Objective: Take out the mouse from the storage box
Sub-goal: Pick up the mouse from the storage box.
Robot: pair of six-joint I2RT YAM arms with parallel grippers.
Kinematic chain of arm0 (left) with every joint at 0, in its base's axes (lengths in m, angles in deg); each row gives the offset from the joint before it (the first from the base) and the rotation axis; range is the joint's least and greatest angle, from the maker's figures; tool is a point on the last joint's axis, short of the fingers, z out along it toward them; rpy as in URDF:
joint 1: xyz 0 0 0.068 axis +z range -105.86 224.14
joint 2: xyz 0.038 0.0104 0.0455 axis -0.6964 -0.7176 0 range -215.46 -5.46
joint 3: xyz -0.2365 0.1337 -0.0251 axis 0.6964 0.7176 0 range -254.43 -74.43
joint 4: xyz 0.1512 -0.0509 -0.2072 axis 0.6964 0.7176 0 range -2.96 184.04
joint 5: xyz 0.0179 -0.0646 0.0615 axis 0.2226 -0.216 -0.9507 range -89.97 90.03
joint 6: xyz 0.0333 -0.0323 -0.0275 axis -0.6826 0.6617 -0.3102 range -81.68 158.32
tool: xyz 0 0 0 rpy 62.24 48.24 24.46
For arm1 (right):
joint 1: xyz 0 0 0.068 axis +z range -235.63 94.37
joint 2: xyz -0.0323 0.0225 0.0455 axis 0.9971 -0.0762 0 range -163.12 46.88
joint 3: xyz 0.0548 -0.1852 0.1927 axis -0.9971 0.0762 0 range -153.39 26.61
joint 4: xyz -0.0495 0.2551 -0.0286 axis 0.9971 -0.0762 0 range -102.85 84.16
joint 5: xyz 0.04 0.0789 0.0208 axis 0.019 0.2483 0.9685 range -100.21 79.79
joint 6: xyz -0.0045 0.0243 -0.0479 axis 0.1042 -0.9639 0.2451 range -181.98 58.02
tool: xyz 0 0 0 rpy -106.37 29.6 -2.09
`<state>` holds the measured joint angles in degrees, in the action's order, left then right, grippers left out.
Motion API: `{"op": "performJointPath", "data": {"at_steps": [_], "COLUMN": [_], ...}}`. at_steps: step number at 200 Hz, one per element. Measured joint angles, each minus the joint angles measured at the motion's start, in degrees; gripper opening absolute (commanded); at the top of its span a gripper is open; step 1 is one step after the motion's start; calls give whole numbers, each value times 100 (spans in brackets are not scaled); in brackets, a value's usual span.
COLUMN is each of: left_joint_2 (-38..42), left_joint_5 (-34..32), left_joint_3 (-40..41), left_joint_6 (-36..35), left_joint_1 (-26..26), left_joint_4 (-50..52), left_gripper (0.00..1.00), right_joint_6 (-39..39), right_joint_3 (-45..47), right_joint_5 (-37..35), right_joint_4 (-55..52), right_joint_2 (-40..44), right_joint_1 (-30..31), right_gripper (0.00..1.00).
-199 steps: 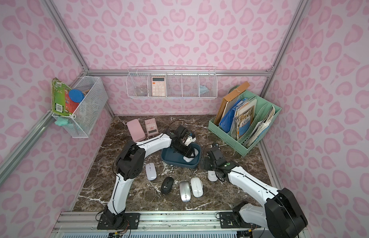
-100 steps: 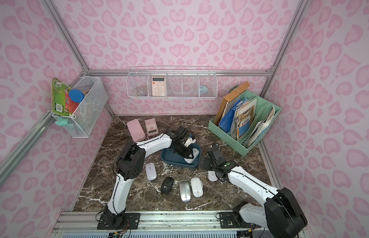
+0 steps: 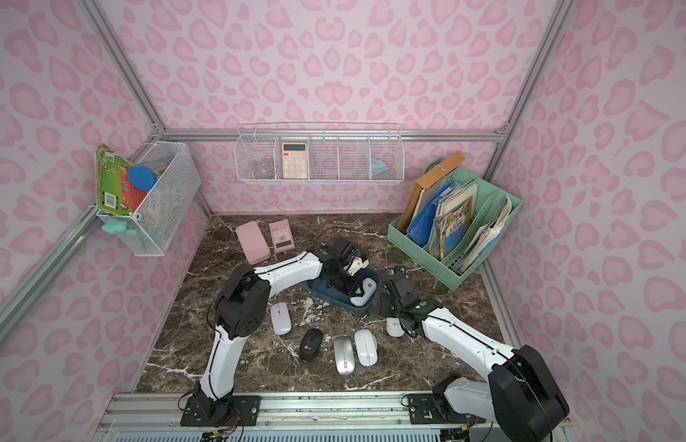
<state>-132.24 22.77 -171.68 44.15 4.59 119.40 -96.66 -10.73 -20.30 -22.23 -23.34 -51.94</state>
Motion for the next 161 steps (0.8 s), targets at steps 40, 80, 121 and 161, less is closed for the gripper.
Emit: {"op": "performJointPath", "data": {"at_steps": [40, 80, 121, 161], "left_joint_2": [131, -72, -269, -264], "left_joint_5": [28, 310, 542, 761], "left_joint_3": [173, 20, -92, -92], "left_joint_6": [164, 302, 326, 417], "left_joint_1": [-55, -61, -63, -59], "left_joint_4": [-247, -334, -317, -437], "left_gripper": [41, 53, 50, 37], "right_joint_6": [0, -22, -28, -68], "right_joint_3": [42, 101, 129, 133], "right_joint_5": [-9, -79, -177, -199], "right_joint_4": [9, 33, 39, 37], "right_joint_2": [-2, -50, 26, 46], "right_joint_1": [0, -9, -55, -81], "right_gripper": [97, 97, 97, 97]}}
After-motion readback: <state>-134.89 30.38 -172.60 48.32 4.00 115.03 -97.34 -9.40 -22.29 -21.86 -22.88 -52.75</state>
